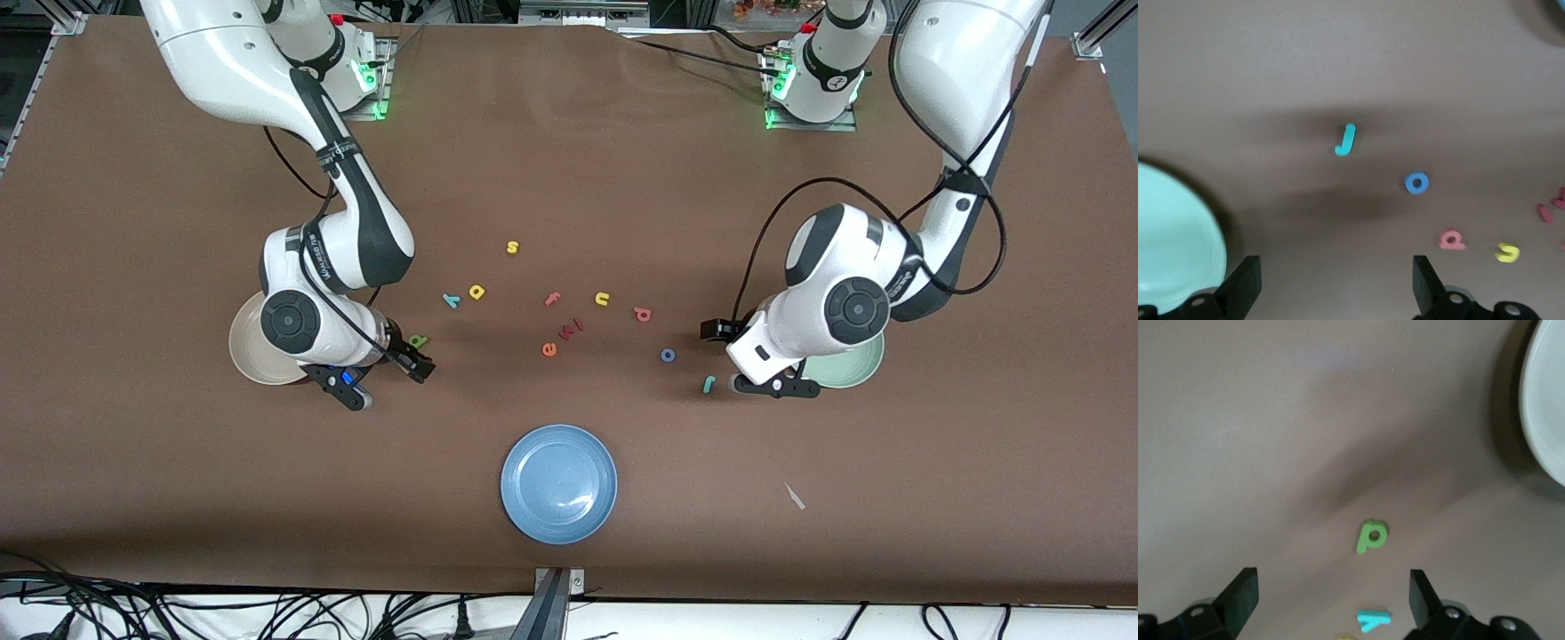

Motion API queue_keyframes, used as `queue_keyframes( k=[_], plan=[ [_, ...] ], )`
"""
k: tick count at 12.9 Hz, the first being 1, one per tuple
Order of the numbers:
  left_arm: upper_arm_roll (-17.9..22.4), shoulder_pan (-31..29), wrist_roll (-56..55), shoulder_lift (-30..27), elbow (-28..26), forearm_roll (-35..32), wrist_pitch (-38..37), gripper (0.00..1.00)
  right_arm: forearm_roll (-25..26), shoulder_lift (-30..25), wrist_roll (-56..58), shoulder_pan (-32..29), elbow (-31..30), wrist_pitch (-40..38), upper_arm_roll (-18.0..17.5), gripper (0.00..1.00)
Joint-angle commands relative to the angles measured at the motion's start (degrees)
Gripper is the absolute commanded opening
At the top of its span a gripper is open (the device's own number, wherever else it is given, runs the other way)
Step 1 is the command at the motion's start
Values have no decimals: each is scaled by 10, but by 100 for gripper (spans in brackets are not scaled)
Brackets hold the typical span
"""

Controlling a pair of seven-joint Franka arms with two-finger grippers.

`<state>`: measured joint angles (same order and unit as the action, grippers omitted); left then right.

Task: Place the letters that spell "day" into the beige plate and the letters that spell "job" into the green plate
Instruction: 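Reach the right gripper to green p while the left gripper reaches cyan J, then grasp green p with the right gripper while the left gripper grasps cyan J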

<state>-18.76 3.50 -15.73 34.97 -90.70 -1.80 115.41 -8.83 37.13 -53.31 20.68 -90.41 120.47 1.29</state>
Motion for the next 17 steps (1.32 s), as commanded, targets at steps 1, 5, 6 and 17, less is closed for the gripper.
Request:
queue_keyframes(
  k=[1,5,6,17],
  plan=[
    [0,21,18,34,19,-39,36,100,3,-42,-18,7,-94,86,1,100],
    [0,26,18,77,16,-72,108,87,3,-44,-43,12,-141,144,1,100],
    [0,26,18,84,16,-86,120,82,3,-45,-43,12,-153,162,1,100],
    [4,24,62,122,17,-100,199,36,11,-26,-34,31,-181,227,5,87]
  ],
)
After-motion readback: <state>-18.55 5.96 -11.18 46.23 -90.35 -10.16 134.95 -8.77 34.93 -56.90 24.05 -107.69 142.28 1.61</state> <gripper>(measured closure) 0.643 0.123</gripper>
